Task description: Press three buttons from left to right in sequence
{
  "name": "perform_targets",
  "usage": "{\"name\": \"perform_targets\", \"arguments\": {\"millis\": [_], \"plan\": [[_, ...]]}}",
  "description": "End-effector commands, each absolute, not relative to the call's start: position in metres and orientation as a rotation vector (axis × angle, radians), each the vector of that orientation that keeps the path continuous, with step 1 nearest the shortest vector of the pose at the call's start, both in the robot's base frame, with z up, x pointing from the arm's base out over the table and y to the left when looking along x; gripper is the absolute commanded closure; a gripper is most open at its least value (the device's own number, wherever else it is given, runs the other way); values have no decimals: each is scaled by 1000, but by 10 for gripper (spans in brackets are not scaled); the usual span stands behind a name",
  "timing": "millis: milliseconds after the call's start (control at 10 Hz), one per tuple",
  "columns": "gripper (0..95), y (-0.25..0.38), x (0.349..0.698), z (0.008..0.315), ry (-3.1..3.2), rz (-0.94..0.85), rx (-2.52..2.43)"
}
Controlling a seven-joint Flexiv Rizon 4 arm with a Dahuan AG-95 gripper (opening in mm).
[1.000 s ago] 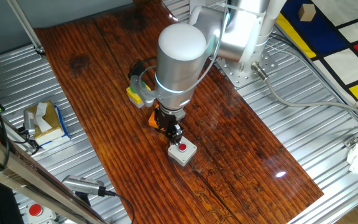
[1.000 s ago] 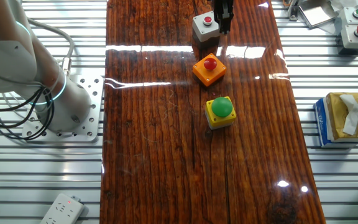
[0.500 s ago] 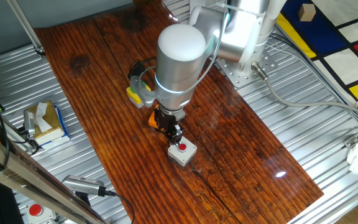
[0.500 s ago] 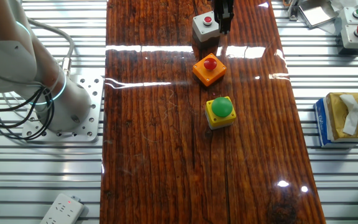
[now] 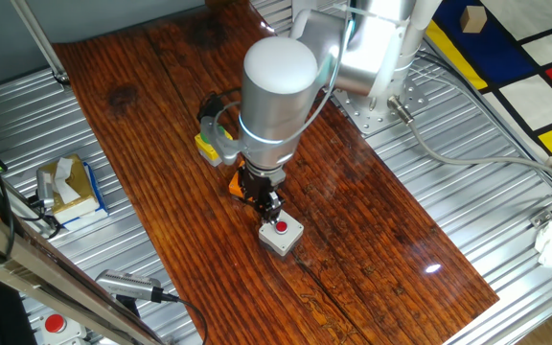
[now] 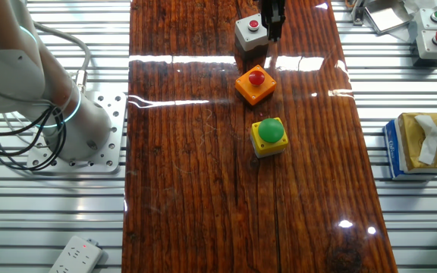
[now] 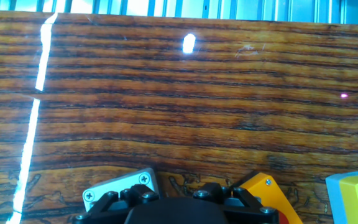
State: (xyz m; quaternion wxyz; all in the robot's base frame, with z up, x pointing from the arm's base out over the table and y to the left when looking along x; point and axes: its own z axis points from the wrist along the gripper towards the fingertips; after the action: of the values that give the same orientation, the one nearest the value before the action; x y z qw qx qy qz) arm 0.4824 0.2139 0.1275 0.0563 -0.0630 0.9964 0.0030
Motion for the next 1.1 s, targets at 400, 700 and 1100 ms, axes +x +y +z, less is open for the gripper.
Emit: {"name": "perform_targets", "arguments": {"millis": [400,700,1100], "plan": [[380,130,465,108,2963,212,-259],[190,155,458,107,2964,203,-203],[190,158,460,109,2969,144,-233]]}}
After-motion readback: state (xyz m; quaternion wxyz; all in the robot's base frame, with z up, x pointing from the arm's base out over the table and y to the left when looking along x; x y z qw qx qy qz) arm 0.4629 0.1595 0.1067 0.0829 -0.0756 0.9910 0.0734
